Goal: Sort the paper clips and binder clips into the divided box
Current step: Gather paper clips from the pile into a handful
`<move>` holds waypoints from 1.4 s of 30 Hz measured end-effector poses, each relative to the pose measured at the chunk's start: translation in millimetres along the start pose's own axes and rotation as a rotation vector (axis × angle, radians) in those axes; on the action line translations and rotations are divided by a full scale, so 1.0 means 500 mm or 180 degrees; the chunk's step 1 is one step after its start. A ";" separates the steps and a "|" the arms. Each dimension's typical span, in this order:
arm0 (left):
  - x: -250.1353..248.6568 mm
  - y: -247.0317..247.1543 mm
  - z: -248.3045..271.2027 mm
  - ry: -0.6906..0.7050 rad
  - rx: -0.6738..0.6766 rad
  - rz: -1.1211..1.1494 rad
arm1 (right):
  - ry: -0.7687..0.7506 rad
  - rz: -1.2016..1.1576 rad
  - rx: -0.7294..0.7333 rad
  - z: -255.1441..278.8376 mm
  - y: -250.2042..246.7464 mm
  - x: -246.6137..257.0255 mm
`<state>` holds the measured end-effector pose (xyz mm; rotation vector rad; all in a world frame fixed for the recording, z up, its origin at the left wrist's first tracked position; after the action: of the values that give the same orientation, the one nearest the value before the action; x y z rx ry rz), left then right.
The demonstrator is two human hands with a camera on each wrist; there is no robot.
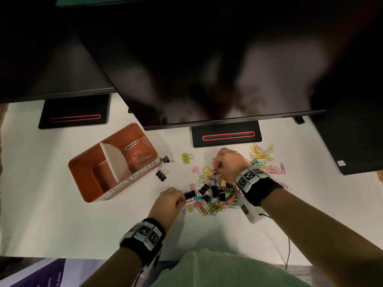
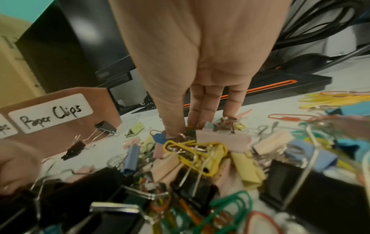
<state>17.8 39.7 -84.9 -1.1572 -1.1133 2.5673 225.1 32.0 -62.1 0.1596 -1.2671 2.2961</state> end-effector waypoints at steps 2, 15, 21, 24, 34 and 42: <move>0.000 -0.003 -0.007 0.0008 -0.0007 -0.0040 | -0.0031 0.0073 0.0118 -0.007 0.008 0.008; -0.003 -0.029 0.002 0.0238 0.0013 0.0060 | -0.0027 -0.0299 0.0177 0.009 -0.012 0.014; -0.023 -0.167 0.068 0.0435 -0.0543 0.0628 | -0.0489 -0.1092 -0.0188 0.038 -0.097 0.101; -0.020 -0.276 0.088 0.0290 -0.1083 0.0821 | -0.0811 -0.1330 -0.0383 0.027 -0.135 0.183; 0.093 -0.391 0.028 -0.0804 -0.1294 0.0642 | -0.0998 -0.1457 -0.0327 -0.087 -0.113 0.440; 0.012 -0.306 0.075 0.0375 -0.0913 0.0640 | -0.0789 -0.1672 -0.0856 -0.022 -0.114 0.269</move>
<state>-40.4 130.7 29.6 -1.5357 -1.4397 2.4962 138.0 116.4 20.2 0.6179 -1.4356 1.6812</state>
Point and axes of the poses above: each hand's wrist, its own z-axis away from the middle knuckle, its own y-axis out of the palm, x = y × z, the point moved 8 cm from there along -z, towards the middle knuckle, and after that the axes turned 5 degrees about x, right-handed, at the moved point
